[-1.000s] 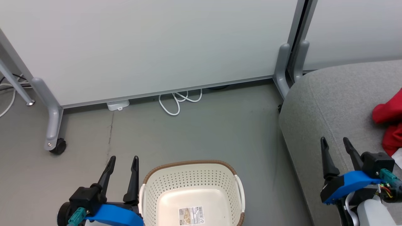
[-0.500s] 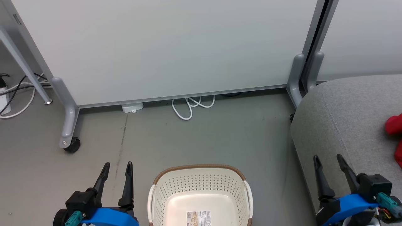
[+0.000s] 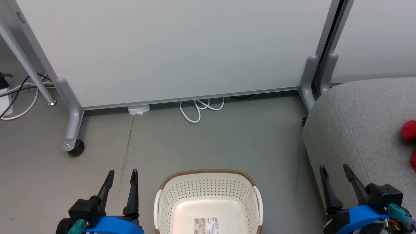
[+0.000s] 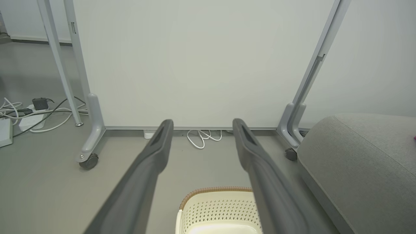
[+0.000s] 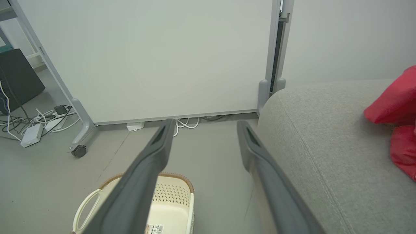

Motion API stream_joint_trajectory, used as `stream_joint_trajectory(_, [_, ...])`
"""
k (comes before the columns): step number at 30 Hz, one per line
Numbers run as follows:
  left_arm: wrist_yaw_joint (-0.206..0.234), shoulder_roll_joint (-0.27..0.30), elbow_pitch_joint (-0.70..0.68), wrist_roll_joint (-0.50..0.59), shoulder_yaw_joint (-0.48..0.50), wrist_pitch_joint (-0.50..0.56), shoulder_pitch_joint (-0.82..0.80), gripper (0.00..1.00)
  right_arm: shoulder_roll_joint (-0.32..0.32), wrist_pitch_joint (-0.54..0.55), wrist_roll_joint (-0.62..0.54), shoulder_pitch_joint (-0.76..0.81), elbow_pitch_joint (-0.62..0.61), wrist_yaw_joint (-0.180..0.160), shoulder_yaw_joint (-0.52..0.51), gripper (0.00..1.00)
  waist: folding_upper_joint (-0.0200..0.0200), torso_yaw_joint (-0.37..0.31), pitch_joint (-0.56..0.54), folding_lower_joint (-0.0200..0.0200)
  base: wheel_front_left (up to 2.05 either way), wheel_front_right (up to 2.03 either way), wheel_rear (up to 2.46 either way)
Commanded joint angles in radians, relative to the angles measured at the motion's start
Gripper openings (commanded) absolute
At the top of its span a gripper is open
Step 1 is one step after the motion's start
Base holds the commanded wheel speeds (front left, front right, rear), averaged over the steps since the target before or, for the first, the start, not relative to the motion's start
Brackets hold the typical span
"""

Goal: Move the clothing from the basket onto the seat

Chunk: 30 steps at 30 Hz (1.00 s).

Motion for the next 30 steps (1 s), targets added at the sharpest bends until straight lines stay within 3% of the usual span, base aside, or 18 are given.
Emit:
stream_joint_trajectory(1, [-0.001,0.001,0.001,-0.004,-0.001,-0.003,-0.002,1.00,0.002,-0.002,0.001,0.016,-0.003,0.000,0.002,1.00,0.0000,0.000,0.000,0.0000,0.00,0.00,0.00])
stream_joint_trajectory(15, [-0.001,0.002,0.007,-0.009,-0.006,-0.003,-0.002,1.00,0.002,-0.010,0.010,0.004,0.023,0.000,0.016,1.00,0.0000,-0.005,0.000,0.0000,0.00,0.00,0.00])
stream_joint_trajectory(16, [0.000,0.000,0.007,-0.007,-0.007,0.000,0.000,0.00,0.000,-0.007,0.009,0.000,0.022,0.000,0.015,0.00,0.0000,-0.005,0.000,0.0000,0.00,0.00,0.00])
stream_joint_trajectory(23, [0.000,-0.015,0.062,-0.012,-0.016,0.008,0.043,0.00,0.005,-0.005,0.014,0.015,0.085,0.000,0.015,0.00,0.0000,-0.006,0.000,0.0000,0.00,0.00,0.00])
stream_joint_trajectory(30, [0.000,-0.019,0.045,-0.138,0.008,0.043,0.030,0.00,0.004,0.021,0.154,0.001,0.083,0.000,0.006,0.00,0.0000,-0.008,0.000,0.0000,0.00,0.00,0.00])
